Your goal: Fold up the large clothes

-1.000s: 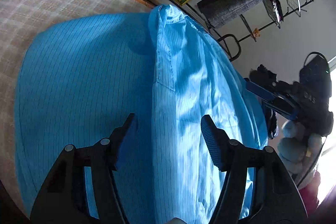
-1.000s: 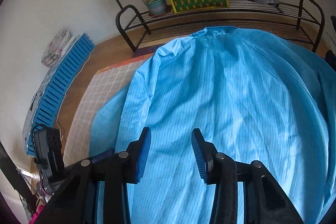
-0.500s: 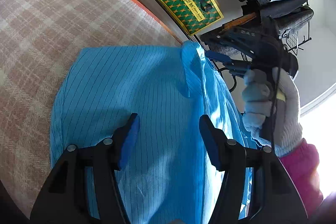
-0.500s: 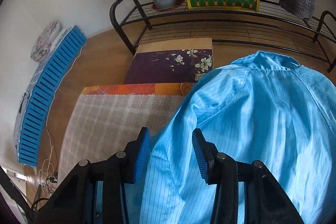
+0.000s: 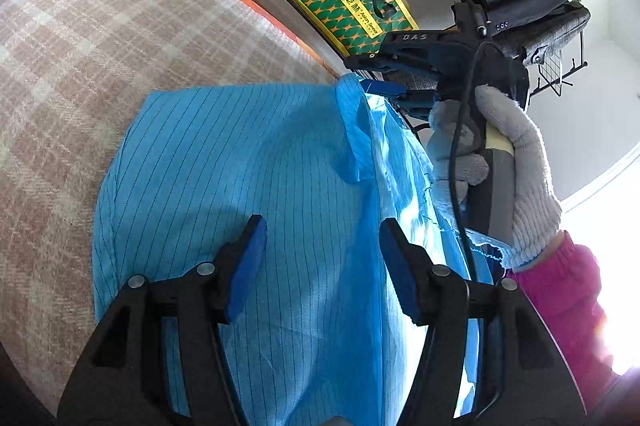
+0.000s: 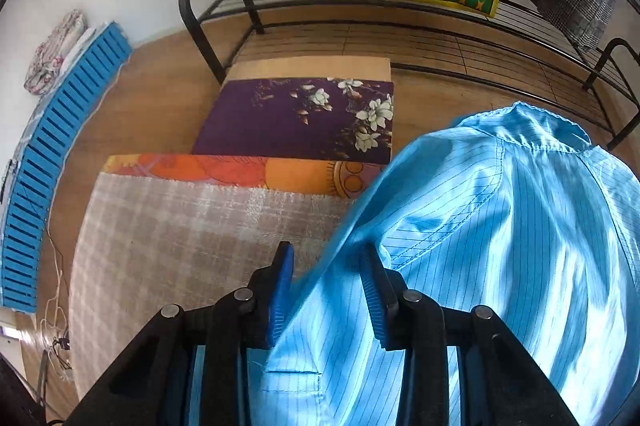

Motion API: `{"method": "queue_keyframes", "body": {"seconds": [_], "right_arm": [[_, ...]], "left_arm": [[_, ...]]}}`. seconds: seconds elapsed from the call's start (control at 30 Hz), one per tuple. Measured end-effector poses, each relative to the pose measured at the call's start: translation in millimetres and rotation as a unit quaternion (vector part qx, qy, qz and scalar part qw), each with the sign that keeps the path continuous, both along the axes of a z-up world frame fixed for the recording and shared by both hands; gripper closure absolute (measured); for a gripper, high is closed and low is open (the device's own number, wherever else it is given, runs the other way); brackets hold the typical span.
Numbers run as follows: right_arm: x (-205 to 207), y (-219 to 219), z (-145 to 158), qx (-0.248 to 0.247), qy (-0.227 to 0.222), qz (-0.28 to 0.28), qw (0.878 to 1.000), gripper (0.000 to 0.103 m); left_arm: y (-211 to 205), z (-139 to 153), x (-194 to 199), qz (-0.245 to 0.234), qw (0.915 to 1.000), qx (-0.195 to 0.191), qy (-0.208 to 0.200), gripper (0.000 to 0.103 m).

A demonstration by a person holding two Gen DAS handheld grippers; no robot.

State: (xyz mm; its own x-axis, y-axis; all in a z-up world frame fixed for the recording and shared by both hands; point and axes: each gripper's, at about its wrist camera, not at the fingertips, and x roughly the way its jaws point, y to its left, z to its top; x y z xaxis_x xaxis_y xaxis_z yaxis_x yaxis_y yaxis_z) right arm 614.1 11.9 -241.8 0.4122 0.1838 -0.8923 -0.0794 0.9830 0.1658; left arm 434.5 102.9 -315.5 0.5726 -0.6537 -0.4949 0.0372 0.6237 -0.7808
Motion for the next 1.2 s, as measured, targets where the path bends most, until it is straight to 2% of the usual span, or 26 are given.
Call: {"method": "queue_keyframes", "body": {"seconds": [0.13, 0.3, 0.37, 0.4, 0.5, 0.63, 0.7, 0.77, 0.8, 0.87, 0.9, 0.97, 1.0, 1.03, 1.1, 1.17, 1.2], "right_arm": [[-2.0, 7.5, 5.4, 0.01, 0.002, 0.021, 1.0, 0.067], [8.3, 6.9, -11.3, -0.026, 0.015, -0.005, 1.0, 0.072], [11.1, 2.4, -14.6, -0.02, 0.015, -0.011, 1.0, 0.086], [11.3, 0.1, -13.5, -0.017, 0.01, -0.01, 1.0, 0.103], [4.6, -18.5, 3.9, 0.02, -0.026, -0.015, 0.999, 0.103], [-14.0, -77.4, 18.2, 0.102, -0.064, -0.039, 0.992, 0.103], [-18.1, -111.7, 6.0, 0.125, -0.052, -0.069, 0.988, 0.103], [-20.0, -137.3, -14.1, 0.107, -0.019, -0.119, 0.987, 0.103], [-21.2, -145.3, -20.6, 0.103, -0.011, -0.13, 0.986, 0.103], [-24.5, -150.7, -22.2, 0.11, -0.022, -0.127, 0.985, 0.103], [-25.3, -151.2, -19.6, 0.107, -0.033, -0.126, 0.986, 0.098], [-23.0, -150.8, -13.2, 0.129, -0.046, -0.112, 0.984, 0.079], [-22.4, -151.2, -9.3, 0.148, -0.058, -0.108, 0.981, 0.06], [-20.6, -150.0, -5.4, 0.154, -0.069, -0.105, 0.98, 0.052], [-14.0, -144.4, -3.0, 0.141, -0.076, -0.104, 0.982, 0.048], [-6.1, -134.9, -6.3, 0.128, -0.067, -0.094, 0.985, 0.049], [-3.3, -128.0, -8.8, 0.111, -0.064, -0.085, 0.988, 0.054]], "left_arm": [[-1.2, 1.0, 1.0, 0.0, 1.0, 0.002, 0.0, 0.042], [-1.9, 0.8, 1.5, 0.0, 1.0, 0.002, 0.0, 0.042], [-2.0, 0.2, 1.4, -0.001, 1.0, 0.002, 0.0, 0.042], [-2.3, -0.1, 1.7, -0.001, 1.0, 0.003, 0.0, 0.042], [-3.3, -0.2, 2.1, -0.003, 1.0, 0.008, 0.0, 0.042], [-3.9, -0.3, 2.5, -0.003, 0.9999, 0.01, 0.001, 0.042], [-4.1, 0.0, 2.5, -0.003, 0.9999, 0.011, 0.0, 0.042], [-4.0, 0.0, 2.5, -0.003, 0.9999, 0.011, 0.001, 0.042], [-4.7, 0.3, 2.7, -0.002, 0.9999, 0.012, 0.001, 0.042], [-5.0, 0.0, 2.5, -0.002, 0.9999, 0.013, 0.001, 0.042], [-4.8, -0.2, 2.5, -0.002, 0.9999, 0.012, 0.001, 0.042], [-3.9, -1.7, 1.1, -0.002, 0.9999, 0.011, 0.001, 0.042], [-3.6, -2.0, 0.9, -0.001, 0.9999, 0.011, 0.0, 0.042], [-3.4, -2.4, 0.7, -0.001, 0.9999, 0.01, 0.0, 0.042], [-2.7, -3.1, 0.5, -0.001, 1.0, 0.009, 0.0, 0.042], [-2.0, -3.9, 0.5, -0.001, 1.0, 0.007, 0.0, 0.042], [-1.8, -4.0, 0.6, -0.001, 1.0, 0.007, 0.0, 0.042]]}}
